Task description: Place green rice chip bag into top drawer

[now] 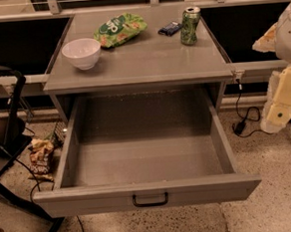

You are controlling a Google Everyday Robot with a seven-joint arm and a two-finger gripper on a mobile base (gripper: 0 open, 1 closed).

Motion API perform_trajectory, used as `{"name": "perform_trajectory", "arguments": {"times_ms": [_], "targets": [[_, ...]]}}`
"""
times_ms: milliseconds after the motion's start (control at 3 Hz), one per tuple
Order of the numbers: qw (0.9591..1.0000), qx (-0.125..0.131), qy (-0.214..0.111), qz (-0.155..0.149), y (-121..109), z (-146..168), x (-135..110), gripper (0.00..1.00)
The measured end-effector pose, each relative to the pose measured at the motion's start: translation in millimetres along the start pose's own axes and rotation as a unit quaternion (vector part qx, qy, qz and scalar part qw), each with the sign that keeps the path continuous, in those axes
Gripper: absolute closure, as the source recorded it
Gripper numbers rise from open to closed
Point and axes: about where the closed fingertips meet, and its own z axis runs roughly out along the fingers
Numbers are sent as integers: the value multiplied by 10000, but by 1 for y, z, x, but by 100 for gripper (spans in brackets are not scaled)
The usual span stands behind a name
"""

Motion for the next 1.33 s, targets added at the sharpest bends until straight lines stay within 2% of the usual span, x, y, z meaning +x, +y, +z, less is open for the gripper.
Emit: {"name": "perform_trajectory", "arguments": {"times_ms": [333, 667, 1000, 1333], "targets": [[10000, 2, -1, -2, 0, 0, 0, 0], [9993, 200, -185, -245, -30, 7, -11, 0], [9988, 155, -331, -340, -73, 30, -27, 0], [9968, -142, -502, -606, -135, 91, -84, 0]]}}
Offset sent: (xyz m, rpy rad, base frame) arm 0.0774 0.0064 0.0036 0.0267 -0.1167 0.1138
